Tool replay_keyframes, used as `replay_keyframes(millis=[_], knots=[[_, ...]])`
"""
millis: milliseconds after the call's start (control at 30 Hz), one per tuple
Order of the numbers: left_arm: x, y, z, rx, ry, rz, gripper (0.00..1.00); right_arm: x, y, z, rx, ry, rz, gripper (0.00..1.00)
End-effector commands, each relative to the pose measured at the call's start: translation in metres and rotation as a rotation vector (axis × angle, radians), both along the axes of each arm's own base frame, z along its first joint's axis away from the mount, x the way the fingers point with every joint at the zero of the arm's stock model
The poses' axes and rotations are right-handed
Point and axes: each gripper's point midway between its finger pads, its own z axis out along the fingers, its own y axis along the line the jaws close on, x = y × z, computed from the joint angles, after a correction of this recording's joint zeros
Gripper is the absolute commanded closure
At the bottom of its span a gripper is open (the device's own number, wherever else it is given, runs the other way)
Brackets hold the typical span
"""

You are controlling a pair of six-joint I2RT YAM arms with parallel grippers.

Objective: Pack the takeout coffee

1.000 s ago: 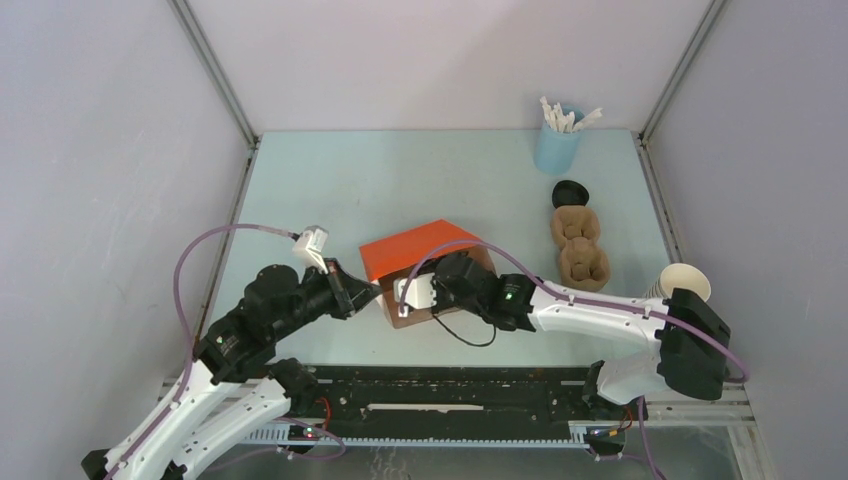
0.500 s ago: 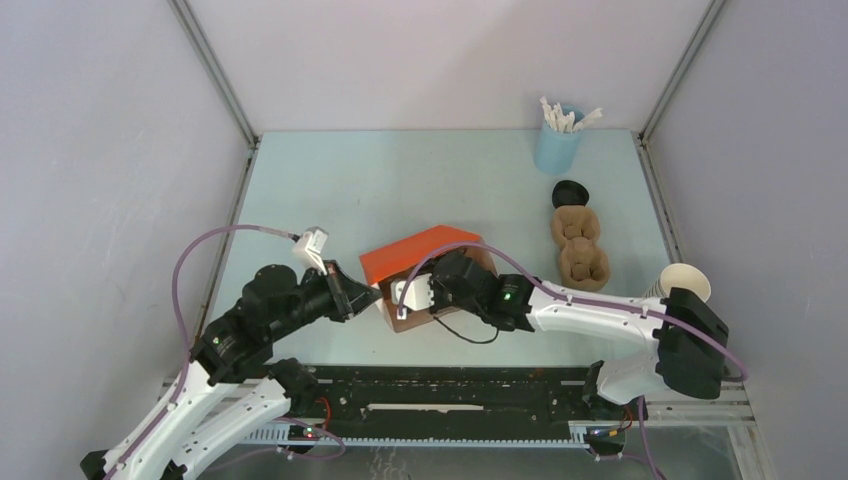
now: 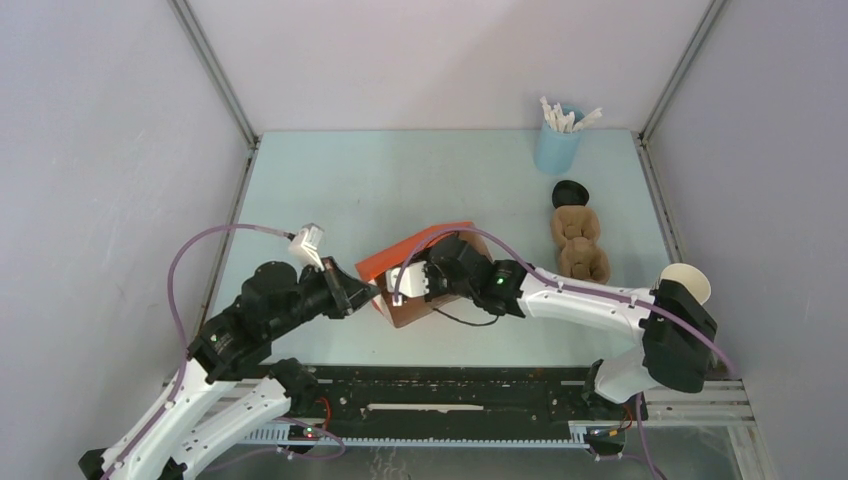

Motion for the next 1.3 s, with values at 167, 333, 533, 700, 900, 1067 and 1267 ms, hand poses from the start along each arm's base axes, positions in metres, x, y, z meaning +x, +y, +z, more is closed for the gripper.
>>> replay_keyframes(millis=[167, 333, 533, 700, 900, 1067, 1267], knots=[[0.011, 0.004, 0.033, -0.061, -0.016, 0.084, 0.99, 0.01, 0.014, 0.002, 0.004, 0.084, 0.051, 0.75], [0.018, 0.012, 0.04, -0.065, -0.028, 0.153, 0.96, 0.017, 0.015, -0.006, -0.028, 0.138, 0.054, 0.75], [0.029, 0.03, 0.047, -0.032, -0.049, 0.262, 0.71, 0.022, 0.021, -0.01, -0.051, 0.193, 0.056, 0.75], [0.034, 0.041, 0.057, -0.004, -0.097, 0.307, 0.45, 0.029, 0.029, -0.012, -0.1, 0.221, 0.068, 0.74], [0.031, 0.064, 0.064, 0.074, -0.152, 0.352, 0.24, 0.037, 0.038, -0.015, -0.16, 0.279, 0.065, 0.74], [0.027, 0.084, 0.066, 0.109, -0.185, 0.407, 0.22, 0.043, 0.039, -0.018, -0.215, 0.318, 0.065, 0.73], [0.024, 0.094, 0.065, 0.115, -0.21, 0.43, 0.21, 0.044, 0.041, -0.025, -0.278, 0.367, 0.095, 0.73]])
